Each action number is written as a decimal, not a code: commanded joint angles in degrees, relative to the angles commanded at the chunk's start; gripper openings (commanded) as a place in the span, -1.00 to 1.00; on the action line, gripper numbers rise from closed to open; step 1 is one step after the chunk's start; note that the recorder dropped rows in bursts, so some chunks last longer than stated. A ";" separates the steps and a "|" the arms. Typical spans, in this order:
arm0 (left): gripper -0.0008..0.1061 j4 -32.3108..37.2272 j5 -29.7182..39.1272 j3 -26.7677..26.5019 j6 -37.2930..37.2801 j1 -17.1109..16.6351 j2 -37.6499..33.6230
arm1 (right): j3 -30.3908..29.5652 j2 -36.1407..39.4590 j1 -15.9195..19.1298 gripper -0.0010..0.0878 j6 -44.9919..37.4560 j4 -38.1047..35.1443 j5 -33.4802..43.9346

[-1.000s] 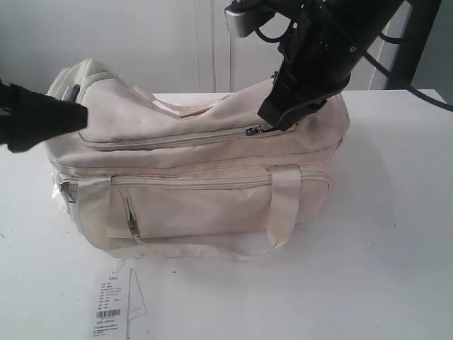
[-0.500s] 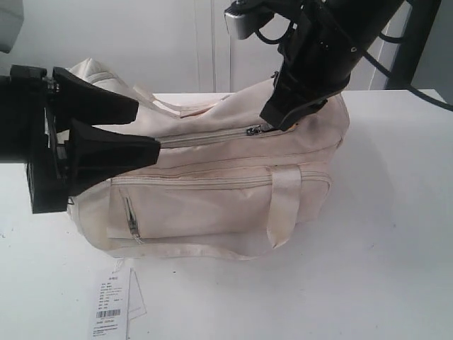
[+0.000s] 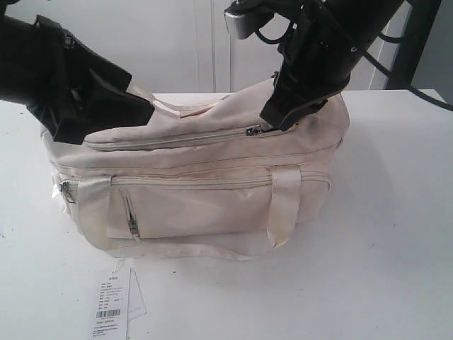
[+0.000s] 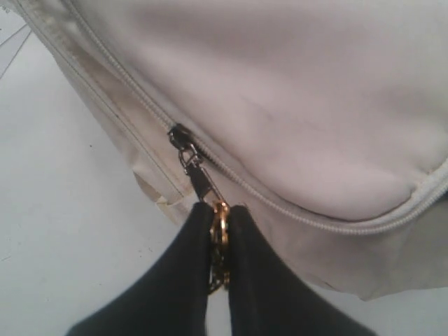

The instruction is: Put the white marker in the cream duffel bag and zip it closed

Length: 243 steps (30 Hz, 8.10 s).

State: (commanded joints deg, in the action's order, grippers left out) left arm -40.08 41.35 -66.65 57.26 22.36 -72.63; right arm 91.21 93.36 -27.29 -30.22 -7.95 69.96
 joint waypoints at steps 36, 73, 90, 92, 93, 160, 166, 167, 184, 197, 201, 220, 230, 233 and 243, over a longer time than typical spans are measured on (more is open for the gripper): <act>-0.99 4.33 -19.05 -2.16 6.47 11.55 -13.80 | 0.00 0.00 0.00 -0.98 0.00 1.26 0.00; -0.99 6.43 -14.40 -2.16 5.54 11.43 -12.70 | 0.00 0.00 3.15 -0.98 1.93 11.15 0.00; -0.99 6.43 -14.76 -2.16 5.67 11.43 -10.55 | 0.00 0.00 6.16 -0.98 1.93 10.77 0.00; -0.99 6.43 -14.32 -2.16 5.67 11.43 -10.16 | 0.00 0.00 6.52 -0.98 1.93 10.77 0.00; -0.99 6.33 -13.89 -2.16 5.67 11.43 -10.16 | 0.00 0.00 6.76 -0.98 1.93 10.77 0.00; 0.26 -6.69 -35.11 -6.85 -2.00 25.73 -18.86 | 0.00 1.47 6.76 -0.98 1.55 12.32 -10.81; 0.19 -3.21 -40.60 -6.85 -1.60 25.73 -22.63 | 0.00 1.47 6.76 -0.98 1.55 12.32 -10.68; 0.18 -2.77 -40.92 -6.85 -1.60 25.73 -22.75 | 0.00 1.47 6.76 -0.98 1.55 12.32 -10.68; -0.99 -1.53 -42.11 -6.85 2.98 25.73 -23.98 | 0.00 1.47 6.76 -0.98 1.55 12.32 -10.80; -0.99 -1.53 -40.04 -6.85 2.98 25.73 -23.38 | 0.00 1.47 6.76 -0.98 1.55 12.51 -17.25; -0.99 -1.53 -39.56 -6.85 2.98 25.73 -23.38 | 0.00 1.47 6.76 -0.98 1.55 12.67 -20.38; -0.99 -1.53 -37.56 -6.85 2.98 25.73 -23.38 | 0.00 3.81 7.99 -0.98 2.14 12.54 -32.45; -0.99 -1.53 -37.69 -6.85 2.98 25.73 -23.38 | 0.32 7.25 7.99 -0.98 2.47 12.54 -38.58; -0.99 -1.53 -37.83 -6.85 2.98 25.73 -23.38 | 0.32 8.05 7.99 -0.98 3.48 12.54 -40.84; -0.99 -1.53 -38.24 -6.85 2.98 25.73 -23.38 | 0.32 10.93 7.99 -0.98 3.84 12.54 -45.58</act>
State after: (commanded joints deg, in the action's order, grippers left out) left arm -41.61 3.11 -73.50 60.24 48.08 -96.00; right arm 91.52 104.30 -19.30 -26.38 4.59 24.38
